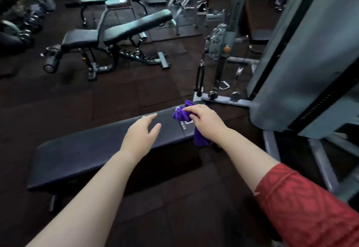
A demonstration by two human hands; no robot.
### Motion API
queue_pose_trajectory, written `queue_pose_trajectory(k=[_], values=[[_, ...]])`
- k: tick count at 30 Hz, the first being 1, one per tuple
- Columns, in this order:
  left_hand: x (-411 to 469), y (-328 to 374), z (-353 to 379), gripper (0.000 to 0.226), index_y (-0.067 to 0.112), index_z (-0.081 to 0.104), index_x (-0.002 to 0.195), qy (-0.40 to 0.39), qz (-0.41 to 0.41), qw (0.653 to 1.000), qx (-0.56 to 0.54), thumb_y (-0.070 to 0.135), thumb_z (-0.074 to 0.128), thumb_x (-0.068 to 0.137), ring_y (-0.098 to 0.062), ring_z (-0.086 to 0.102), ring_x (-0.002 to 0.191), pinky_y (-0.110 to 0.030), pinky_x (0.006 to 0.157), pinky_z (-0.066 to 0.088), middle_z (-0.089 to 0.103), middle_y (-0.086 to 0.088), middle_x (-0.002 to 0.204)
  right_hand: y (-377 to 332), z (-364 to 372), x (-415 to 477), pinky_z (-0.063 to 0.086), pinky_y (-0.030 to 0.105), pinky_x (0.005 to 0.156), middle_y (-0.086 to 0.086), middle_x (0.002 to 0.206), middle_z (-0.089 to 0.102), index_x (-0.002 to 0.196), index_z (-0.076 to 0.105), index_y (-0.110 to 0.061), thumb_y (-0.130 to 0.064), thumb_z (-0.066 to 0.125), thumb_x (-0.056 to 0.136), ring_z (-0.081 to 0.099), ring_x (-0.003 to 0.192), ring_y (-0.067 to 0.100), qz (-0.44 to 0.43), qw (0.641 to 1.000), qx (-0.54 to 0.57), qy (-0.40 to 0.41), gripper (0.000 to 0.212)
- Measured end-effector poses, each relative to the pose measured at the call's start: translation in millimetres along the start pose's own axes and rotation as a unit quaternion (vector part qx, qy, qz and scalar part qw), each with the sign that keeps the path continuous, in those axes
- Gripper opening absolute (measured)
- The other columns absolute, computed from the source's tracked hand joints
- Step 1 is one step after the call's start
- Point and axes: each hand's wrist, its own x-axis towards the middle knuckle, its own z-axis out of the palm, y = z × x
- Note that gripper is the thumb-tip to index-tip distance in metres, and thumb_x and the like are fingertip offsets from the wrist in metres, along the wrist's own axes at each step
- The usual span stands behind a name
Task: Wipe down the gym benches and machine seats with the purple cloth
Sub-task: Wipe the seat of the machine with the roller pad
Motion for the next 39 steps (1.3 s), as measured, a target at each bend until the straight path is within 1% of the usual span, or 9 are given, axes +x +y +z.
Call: queue_pose_trajectory(k=[3, 8, 13, 16, 23, 26, 30, 34, 39], values=[[-11.5, 65.0, -4.5, 0.047, 0.024, 0.046, 0.141, -0.030, 0.059, 0.998, 0.006, 0.037, 0.050, 0.096, -0.012, 0.039, 0.134, -0.028, 0.106, 0.032, 0.050, 0.005, 0.142, 6.0, -64.8, -41.2, 0.032, 0.022, 0.098, 0.000, 0.124, 0.057, 0.120, 0.062, -0.026, -0.014, 0.051, 0.093, 0.050, 0.118, 0.016, 0.028, 0.998, -0.026, 0.047, 0.032], [-43.0, 150.0, 1.0, 0.046, 0.022, 0.050, 0.138, -0.075, 0.152, 0.985, 0.005, 0.036, 0.053, 0.094, -0.015, 0.050, 0.121, -0.024, 0.095, 0.035, 0.057, 0.002, 0.133, 19.1, -141.9, -140.9, 0.030, 0.013, 0.084, -0.001, 0.121, 0.062, 0.115, 0.064, -0.025, -0.016, 0.056, 0.091, 0.054, 0.114, 0.017, 0.106, 0.983, -0.024, 0.146, 0.027], [-92.7, 209.1, 27.2, 0.047, 0.022, 0.053, 0.134, -0.124, 0.269, 0.955, 0.007, 0.039, 0.058, 0.090, -0.012, 0.048, 0.125, -0.024, 0.100, 0.034, 0.056, 0.004, 0.134, 38.9, -186.3, -272.1, 0.029, 0.009, 0.078, -0.008, 0.112, 0.065, 0.108, 0.067, -0.025, -0.018, 0.061, 0.088, 0.055, 0.100, 0.006, 0.200, 0.943, -0.006, 0.266, 0.023], [-131.4, 243.7, 54.9, 0.050, 0.024, 0.053, 0.134, -0.166, 0.339, 0.926, 0.014, 0.042, 0.060, 0.088, -0.010, 0.047, 0.125, -0.022, 0.101, 0.033, 0.056, 0.005, 0.134, 52.0, -203.7, -358.9, 0.036, 0.016, 0.084, -0.008, 0.110, 0.067, 0.105, 0.068, -0.029, -0.020, 0.064, 0.086, 0.058, 0.103, 0.008, 0.263, 0.909, -0.001, 0.324, 0.021], [-253.2, 331.6, 141.6, 0.051, 0.028, 0.047, 0.139, -0.319, 0.469, 0.823, 0.018, 0.046, 0.053, 0.092, -0.010, 0.041, 0.130, -0.023, 0.102, 0.035, 0.048, 0.007, 0.141, 57.6, -218.9, -561.6, 0.038, 0.019, 0.090, -0.006, 0.111, 0.068, 0.106, 0.069, -0.027, -0.022, 0.066, 0.086, 0.059, 0.105, 0.011, 0.408, 0.798, -0.008, 0.444, 0.021], [-317.1, 370.8, 171.4, 0.052, 0.027, 0.045, 0.141, -0.368, 0.522, 0.769, 0.014, 0.045, 0.053, 0.093, -0.011, 0.041, 0.131, -0.025, 0.103, 0.036, 0.046, 0.006, 0.142, 51.6, -216.2, -644.4, 0.035, 0.015, 0.085, -0.008, 0.112, 0.067, 0.108, 0.069, -0.027, -0.022, 0.065, 0.087, 0.059, 0.104, 0.010, 0.457, 0.743, -0.014, 0.488, 0.022], [-410.5, 415.3, 204.8, 0.052, 0.031, 0.041, 0.142, -0.426, 0.577, 0.697, 0.019, 0.048, 0.050, 0.094, -0.010, 0.041, 0.130, -0.023, 0.097, 0.037, 0.043, 0.008, 0.144, 36.8, -205.0, -749.8, 0.032, 0.008, 0.080, -0.010, 0.109, 0.066, 0.107, 0.069, -0.024, -0.019, 0.065, 0.087, 0.058, 0.100, 0.005, 0.498, 0.665, -0.006, 0.556, 0.021], [-513.2, 446.3, 230.7, 0.051, 0.027, 0.045, 0.140, -0.459, 0.626, 0.630, 0.007, 0.045, 0.054, 0.092, -0.009, 0.042, 0.130, -0.022, 0.102, 0.033, 0.048, 0.007, 0.141, 19.6, -186.5, -849.8, 0.037, 0.015, 0.085, -0.012, 0.107, 0.066, 0.107, 0.069, -0.027, -0.020, 0.064, 0.087, 0.058, 0.101, 0.005, 0.536, 0.585, 0.021, 0.608, 0.022], [-649.5, 469.1, 252.7, 0.050, 0.025, 0.050, 0.136, -0.502, 0.650, 0.570, -0.016, 0.042, 0.057, 0.090, -0.008, 0.045, 0.127, -0.021, 0.103, 0.033, 0.053, 0.007, 0.136, -7.7, -164.7, -963.9, 0.037, 0.010, 0.078, -0.013, 0.109, 0.064, 0.106, 0.068, -0.028, -0.017, 0.063, 0.087, 0.058, 0.098, 0.002, 0.559, 0.522, 0.028, 0.644, 0.022]])
